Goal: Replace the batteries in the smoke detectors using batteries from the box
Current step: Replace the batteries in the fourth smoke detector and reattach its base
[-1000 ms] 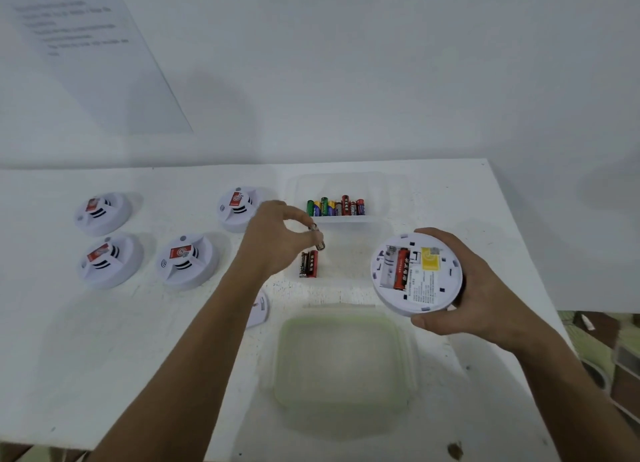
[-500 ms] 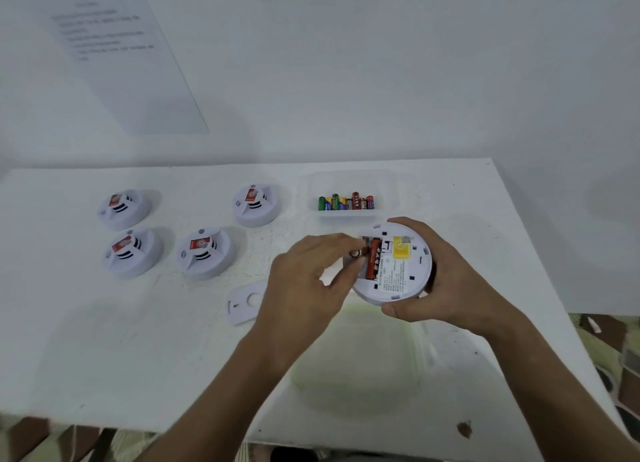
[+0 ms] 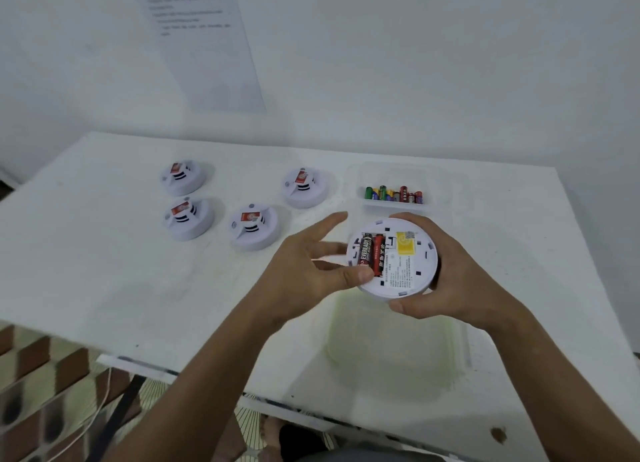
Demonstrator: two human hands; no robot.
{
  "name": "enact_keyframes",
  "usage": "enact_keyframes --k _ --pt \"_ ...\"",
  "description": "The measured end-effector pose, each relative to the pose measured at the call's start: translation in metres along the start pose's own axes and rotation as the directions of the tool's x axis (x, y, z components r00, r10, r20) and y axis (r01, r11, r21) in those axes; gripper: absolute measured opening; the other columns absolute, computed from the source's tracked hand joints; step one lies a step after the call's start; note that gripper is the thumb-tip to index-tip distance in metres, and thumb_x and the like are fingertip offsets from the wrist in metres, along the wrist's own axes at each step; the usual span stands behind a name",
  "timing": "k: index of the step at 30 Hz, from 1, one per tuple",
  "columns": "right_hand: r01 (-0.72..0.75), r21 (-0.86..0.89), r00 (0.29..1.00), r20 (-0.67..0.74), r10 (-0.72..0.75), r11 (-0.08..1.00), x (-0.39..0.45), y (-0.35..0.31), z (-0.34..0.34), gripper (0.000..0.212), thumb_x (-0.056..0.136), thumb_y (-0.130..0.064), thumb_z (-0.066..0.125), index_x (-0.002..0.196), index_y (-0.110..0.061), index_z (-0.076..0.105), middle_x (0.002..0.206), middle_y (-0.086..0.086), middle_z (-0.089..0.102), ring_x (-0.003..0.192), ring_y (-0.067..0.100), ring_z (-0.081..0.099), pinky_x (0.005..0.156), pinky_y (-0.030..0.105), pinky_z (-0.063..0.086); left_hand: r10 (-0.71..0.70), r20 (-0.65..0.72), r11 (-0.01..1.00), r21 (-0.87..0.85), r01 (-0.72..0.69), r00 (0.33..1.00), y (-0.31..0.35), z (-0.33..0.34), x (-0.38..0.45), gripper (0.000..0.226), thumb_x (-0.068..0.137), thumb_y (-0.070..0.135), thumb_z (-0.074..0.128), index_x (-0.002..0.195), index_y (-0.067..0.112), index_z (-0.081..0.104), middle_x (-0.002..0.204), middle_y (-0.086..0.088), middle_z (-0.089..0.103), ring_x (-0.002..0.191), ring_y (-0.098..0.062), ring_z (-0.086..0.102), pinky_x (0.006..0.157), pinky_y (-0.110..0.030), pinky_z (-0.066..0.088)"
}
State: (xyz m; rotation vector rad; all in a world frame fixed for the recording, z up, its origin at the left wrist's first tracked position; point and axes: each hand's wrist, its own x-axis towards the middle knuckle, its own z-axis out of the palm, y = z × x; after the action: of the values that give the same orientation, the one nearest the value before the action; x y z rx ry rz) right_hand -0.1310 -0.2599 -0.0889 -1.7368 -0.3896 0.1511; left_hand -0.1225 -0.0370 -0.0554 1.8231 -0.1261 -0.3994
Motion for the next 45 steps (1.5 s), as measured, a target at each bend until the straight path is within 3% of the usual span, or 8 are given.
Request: enact_keyframes --k 14,18,23,27,32,37,41,45 --pt "0.038 -0.036 0.995 0.089 -0.035 0.999 0.021 0.001 0.029 0.090 0.052 -0.002 0.085 0.132 -0.023 0.049 0.120 -0.007 0.062 0.116 0.017 0.060 0.084 0.022 0.055 -0.116 -0.041 0.974 -0.198 0.106 0.992 -0.023 -0.025 -0.007 0.078 0.073 0.018 0.083 0.140 0.026 0.044 0.090 -0.001 0.075 0.088 -0.022 0.071 0.080 -0.038 0.059" --pt "0.006 -0.039 0.999 0.051 -0.004 0.999 0.021 0.003 0.022 0.092 0.052 -0.005 0.085 0.134 -0.024 0.048 0.119 -0.014 0.063 0.116 0.009 0.060 0.084 0.019 0.054 -0.079 -0.153 0.988 0.118 0.098 0.985 -0.039 -0.048 -0.002 0.058 0.079 0.042 0.075 0.131 0.025 0.056 0.094 0.006 0.074 0.085 -0.012 0.070 0.078 -0.032 0.058" --pt "-0.016 -0.045 1.000 0.021 0.017 0.999 0.015 0.003 0.007 0.094 0.047 -0.024 0.087 0.133 -0.029 0.049 0.122 -0.015 0.063 0.116 0.007 0.060 0.084 0.022 0.056 -0.096 -0.182 0.757 0.625 0.191 0.979 -0.084 -0.070 0.017 0.079 0.072 0.053 0.078 0.140 0.033 0.044 0.122 0.005 0.054 0.103 -0.013 0.053 0.089 -0.028 0.045" --pt "-0.026 -0.041 0.999 0.034 0.027 0.999 0.011 0.003 0.004 0.092 0.046 -0.027 0.085 0.131 -0.032 0.050 0.123 -0.012 0.063 0.117 0.009 0.060 0.083 0.023 0.057 -0.118 -0.094 0.664 0.733 0.149 0.989 -0.097 -0.072 0.027 0.086 0.071 0.056 0.076 0.144 0.028 0.040 0.128 0.000 0.043 0.120 -0.019 0.040 0.100 -0.033 0.037" --pt "-0.042 -0.052 0.995 0.083 0.046 0.998 0.009 0.004 0.003 0.094 0.047 -0.028 0.087 0.133 -0.028 0.048 0.124 -0.011 0.062 0.119 0.010 0.059 0.083 0.021 0.055 -0.075 -0.054 0.602 0.794 0.088 0.996 -0.099 -0.076 0.030 0.070 0.070 0.057 0.076 0.128 0.023 0.057 0.111 0.000 0.045 0.103 -0.016 0.042 0.083 -0.027 0.038" --pt "-0.054 -0.074 0.989 0.137 0.063 0.996 0.008 0.003 0.006 0.093 0.051 -0.018 0.089 0.134 -0.027 0.048 0.127 -0.010 0.061 0.121 0.012 0.058 0.087 0.022 0.055 -0.031 -0.096 0.658 0.747 0.093 0.995 -0.102 -0.073 0.023 0.068 0.047 0.071 0.069 0.094 0.023 0.059 0.093 0.005 0.047 0.086 -0.015 0.048 0.065 -0.019 0.036" --pt "-0.056 -0.083 0.987 0.148 0.068 0.995 0.013 0.001 0.013 0.090 0.053 -0.009 0.087 0.132 -0.028 0.049 0.126 -0.010 0.061 0.120 0.010 0.059 0.088 0.023 0.055 0.151 -0.216 0.815 0.579 0.002 0.965 -0.086 -0.074 0.006 0.065 0.049 0.066 0.068 0.098 0.024 0.061 0.097 0.009 0.055 0.087 -0.008 0.052 0.070 -0.014 0.039" --pt "-0.049 -0.073 0.991 0.123 0.058 0.996 0.026 -0.006 0.027 0.090 0.052 -0.007 0.088 0.130 -0.030 0.050 0.119 -0.013 0.063 0.115 0.009 0.061 0.085 0.021 0.055 0.357 -0.162 0.820 0.527 -0.226 0.920 -0.044 -0.080 -0.004 0.054 0.054 0.058 0.077 0.097 0.031 0.060 0.095 0.013 0.058 0.088 -0.007 0.053 0.071 -0.007 0.036"
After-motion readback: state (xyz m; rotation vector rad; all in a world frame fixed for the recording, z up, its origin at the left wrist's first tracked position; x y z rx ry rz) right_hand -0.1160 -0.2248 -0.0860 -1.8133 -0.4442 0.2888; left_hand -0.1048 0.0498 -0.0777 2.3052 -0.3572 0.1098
